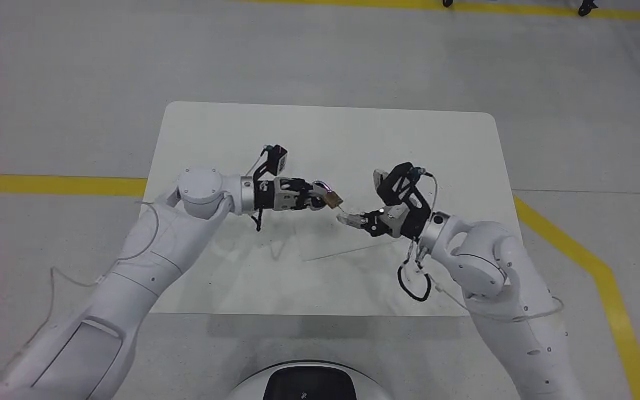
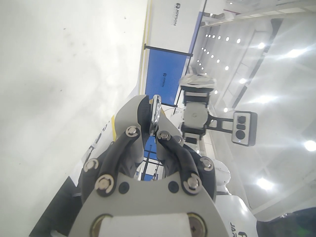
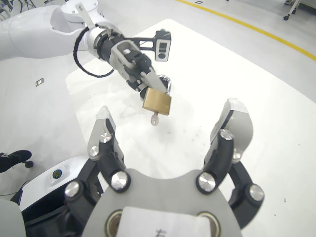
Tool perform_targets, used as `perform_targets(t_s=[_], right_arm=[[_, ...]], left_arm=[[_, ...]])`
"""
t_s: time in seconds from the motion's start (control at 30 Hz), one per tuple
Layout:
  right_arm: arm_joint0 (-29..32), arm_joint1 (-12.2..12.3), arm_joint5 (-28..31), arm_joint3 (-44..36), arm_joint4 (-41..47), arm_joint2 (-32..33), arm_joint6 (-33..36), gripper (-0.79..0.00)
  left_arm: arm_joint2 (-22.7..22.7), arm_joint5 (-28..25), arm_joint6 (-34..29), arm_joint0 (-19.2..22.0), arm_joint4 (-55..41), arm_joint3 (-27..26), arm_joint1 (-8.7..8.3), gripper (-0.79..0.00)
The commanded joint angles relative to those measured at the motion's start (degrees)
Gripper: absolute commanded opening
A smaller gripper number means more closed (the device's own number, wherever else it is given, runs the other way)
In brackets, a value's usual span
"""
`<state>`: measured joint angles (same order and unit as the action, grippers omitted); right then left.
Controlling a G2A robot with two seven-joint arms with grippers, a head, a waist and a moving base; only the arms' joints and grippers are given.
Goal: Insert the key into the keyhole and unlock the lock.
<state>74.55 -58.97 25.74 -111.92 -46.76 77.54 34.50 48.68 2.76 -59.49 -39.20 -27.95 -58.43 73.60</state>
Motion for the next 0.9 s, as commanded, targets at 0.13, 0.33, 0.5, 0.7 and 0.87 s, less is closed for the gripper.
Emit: perform_targets(t_s=[0.13, 0.33, 0.5, 0.7, 0.87], right_arm=[[5.1, 0.7, 2.0, -1.1, 4.1, 9.2, -7.1, 0.0], [5.1, 0.7, 2.0, -1.1, 4.1, 9.2, -7.1, 0.0], [5.1, 0.7, 2.0, -1.1, 4.1, 9.2, -7.1, 0.0], [5.1, 0.7, 2.0, -1.1, 4.1, 9.2, -7.1, 0.0], [5.1, 0.7, 2.0, -1.1, 4.1, 9.2, -7.1, 0.0]], left_arm=[[-5.9, 11.4, 2.6, 2.5, 6.5, 1.2, 1.62, -0.785], [-10.9, 18.0, 6.5, 4.3, 10.7, 2.9, 3.75, -0.57], [-12.4, 18.1, 5.5, 6.2, 11.5, 5.6, 5.0, 0.0], [-11.1, 16.6, 3.8, 7.5, 10.3, 7.2, 5.29, 0.0], [-7.4, 13.5, 2.3, 7.4, 9.2, 5.3, 4.11, 0.0]])
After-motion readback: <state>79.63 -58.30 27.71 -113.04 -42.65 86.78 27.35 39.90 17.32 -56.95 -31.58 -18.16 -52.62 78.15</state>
